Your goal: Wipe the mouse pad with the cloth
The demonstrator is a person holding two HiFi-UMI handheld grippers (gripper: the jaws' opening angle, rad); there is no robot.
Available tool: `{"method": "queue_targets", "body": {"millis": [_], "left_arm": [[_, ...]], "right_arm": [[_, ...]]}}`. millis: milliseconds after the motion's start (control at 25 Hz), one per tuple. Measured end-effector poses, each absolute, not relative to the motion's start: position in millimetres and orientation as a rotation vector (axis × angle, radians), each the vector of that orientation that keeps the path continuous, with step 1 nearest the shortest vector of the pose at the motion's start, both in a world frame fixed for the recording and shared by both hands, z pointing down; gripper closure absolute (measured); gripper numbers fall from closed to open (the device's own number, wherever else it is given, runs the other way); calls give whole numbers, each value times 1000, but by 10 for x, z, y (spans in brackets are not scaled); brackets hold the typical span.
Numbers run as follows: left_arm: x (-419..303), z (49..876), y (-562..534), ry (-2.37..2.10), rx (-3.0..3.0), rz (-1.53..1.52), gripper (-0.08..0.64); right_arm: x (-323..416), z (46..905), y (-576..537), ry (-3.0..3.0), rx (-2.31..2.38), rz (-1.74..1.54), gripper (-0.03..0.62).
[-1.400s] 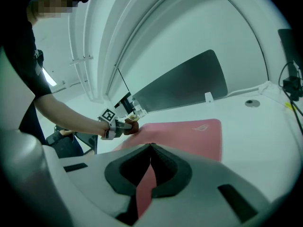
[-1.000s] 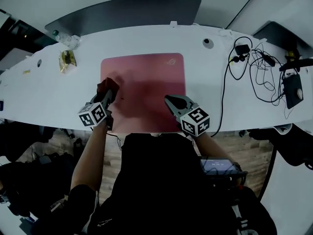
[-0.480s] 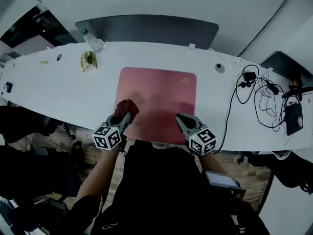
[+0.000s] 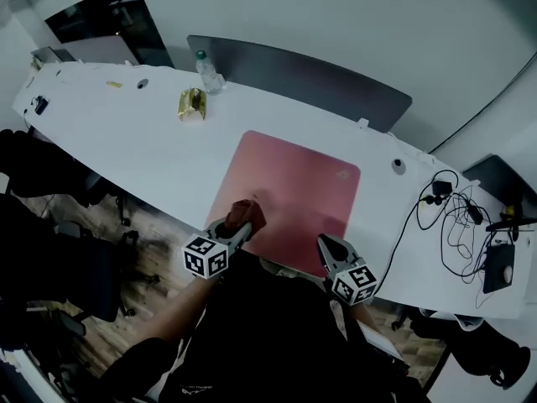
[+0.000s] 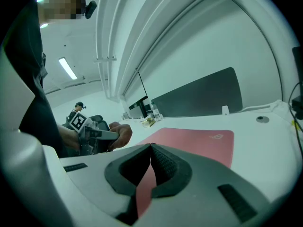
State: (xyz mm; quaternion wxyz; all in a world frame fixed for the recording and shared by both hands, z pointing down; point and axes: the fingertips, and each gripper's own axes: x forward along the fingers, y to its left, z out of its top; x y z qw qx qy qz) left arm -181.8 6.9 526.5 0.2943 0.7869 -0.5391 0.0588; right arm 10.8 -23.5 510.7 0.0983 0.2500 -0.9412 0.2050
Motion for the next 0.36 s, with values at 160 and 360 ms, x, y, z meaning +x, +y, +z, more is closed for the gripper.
{"method": "queue_targets", "body": {"millis": [160, 360], "left_arm": [[-1746, 5260, 190, -1422, 2103, 165, 449], [-1682, 5242, 404, -1408, 2108, 202, 449]], "right_arm": [[93, 5132, -199, -2795, 727, 610, 566], [93, 5088, -79, -2821, 735, 622, 566]]}}
